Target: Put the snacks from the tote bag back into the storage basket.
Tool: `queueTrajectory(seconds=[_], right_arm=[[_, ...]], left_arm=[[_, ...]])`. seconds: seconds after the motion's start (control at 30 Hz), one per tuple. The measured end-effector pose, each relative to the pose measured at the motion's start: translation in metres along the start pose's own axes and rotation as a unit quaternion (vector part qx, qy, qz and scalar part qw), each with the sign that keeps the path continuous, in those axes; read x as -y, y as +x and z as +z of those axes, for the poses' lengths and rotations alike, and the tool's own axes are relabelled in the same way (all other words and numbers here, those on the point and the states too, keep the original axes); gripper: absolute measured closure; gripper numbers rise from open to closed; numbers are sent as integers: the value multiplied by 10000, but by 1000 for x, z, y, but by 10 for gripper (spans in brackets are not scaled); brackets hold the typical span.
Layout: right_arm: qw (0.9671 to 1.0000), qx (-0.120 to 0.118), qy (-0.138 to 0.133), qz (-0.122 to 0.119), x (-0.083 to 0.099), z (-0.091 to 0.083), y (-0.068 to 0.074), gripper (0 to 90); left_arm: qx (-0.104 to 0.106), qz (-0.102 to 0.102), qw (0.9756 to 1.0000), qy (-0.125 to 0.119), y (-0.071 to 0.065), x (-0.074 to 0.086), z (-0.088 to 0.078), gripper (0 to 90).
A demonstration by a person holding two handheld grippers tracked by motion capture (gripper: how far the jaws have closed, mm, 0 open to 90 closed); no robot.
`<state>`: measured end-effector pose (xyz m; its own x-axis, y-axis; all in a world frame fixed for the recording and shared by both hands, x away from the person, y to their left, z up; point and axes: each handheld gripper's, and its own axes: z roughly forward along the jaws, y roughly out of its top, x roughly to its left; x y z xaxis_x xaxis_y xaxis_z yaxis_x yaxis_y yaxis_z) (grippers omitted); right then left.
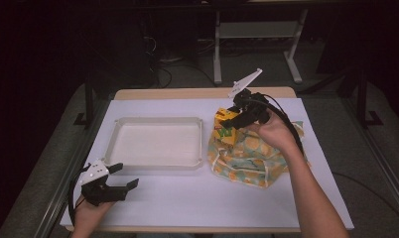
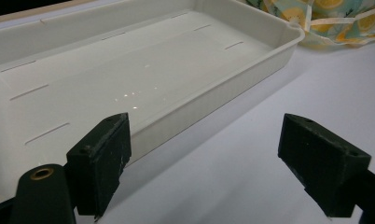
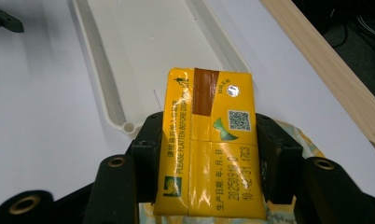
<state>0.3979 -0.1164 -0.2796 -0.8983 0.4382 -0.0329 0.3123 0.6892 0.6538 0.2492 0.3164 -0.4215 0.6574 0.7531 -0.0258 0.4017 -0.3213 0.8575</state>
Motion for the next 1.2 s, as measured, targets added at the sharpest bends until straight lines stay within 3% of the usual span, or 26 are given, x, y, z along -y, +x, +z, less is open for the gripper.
queueTrajectory(seconds=[1.2], right_arm=[[9968, -507, -142, -596, -40, 38, 21, 496]], left_arm=[[15, -2, 10000, -11, 0, 0, 0, 166]])
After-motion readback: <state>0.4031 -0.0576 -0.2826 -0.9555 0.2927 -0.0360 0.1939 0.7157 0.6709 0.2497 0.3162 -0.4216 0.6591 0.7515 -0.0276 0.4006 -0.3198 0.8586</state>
